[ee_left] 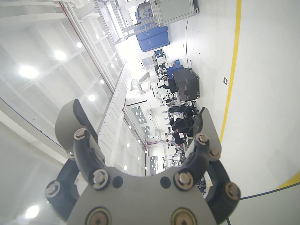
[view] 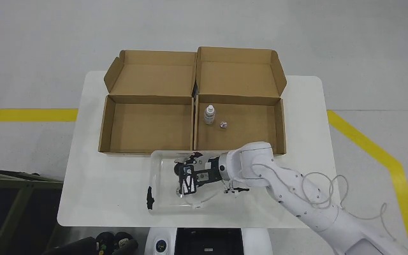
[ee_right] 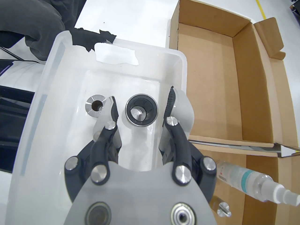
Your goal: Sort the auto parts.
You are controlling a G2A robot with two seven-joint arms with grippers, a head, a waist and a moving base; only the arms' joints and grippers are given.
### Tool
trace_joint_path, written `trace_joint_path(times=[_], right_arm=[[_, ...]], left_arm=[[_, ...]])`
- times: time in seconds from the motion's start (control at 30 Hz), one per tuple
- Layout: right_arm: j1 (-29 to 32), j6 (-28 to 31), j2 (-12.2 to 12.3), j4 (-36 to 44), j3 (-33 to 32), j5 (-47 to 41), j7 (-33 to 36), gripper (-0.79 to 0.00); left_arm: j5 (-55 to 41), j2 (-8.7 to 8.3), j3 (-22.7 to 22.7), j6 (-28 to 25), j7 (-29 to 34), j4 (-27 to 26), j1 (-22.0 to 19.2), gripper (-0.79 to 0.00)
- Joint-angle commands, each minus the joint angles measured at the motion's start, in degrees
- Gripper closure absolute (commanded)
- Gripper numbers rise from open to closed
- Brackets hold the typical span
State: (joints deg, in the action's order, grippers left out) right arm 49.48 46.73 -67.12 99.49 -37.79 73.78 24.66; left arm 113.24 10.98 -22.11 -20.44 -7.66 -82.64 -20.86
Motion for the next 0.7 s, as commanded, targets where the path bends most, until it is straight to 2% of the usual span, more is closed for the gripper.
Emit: trace_joint_path(times=[0.0,0.1,0.13,0.2,0.67], right_arm=[[-0.2,-0.2,-0.3,-0.7,0.6,0.5,-0.3,-0.391],[-0.6,-0.5,-0.7,-1.9,1.3,1.1,-0.6,-0.431],[-0.8,-0.6,-0.8,-2.3,1.5,1.3,-0.6,-0.480],[-1.0,-0.6,-1.1,-2.9,2.0,1.7,-0.8,-0.511],[-2.1,-0.8,-2.4,-7.1,3.1,3.1,-2.0,-0.489]], left_arm=[[0.0,0.00,0.0,0.0,0.0,0.0,0.0,-0.785],[0.0,0.00,0.0,0.0,0.0,0.0,0.0,-0.785],[0.0,0.00,0.0,0.0,0.0,0.0,0.0,-0.785],[0.0,0.00,0.0,0.0,0.0,0.0,0.0,-0.785],[0.0,0.00,0.0,0.0,0.0,0.0,0.0,-0.785]])
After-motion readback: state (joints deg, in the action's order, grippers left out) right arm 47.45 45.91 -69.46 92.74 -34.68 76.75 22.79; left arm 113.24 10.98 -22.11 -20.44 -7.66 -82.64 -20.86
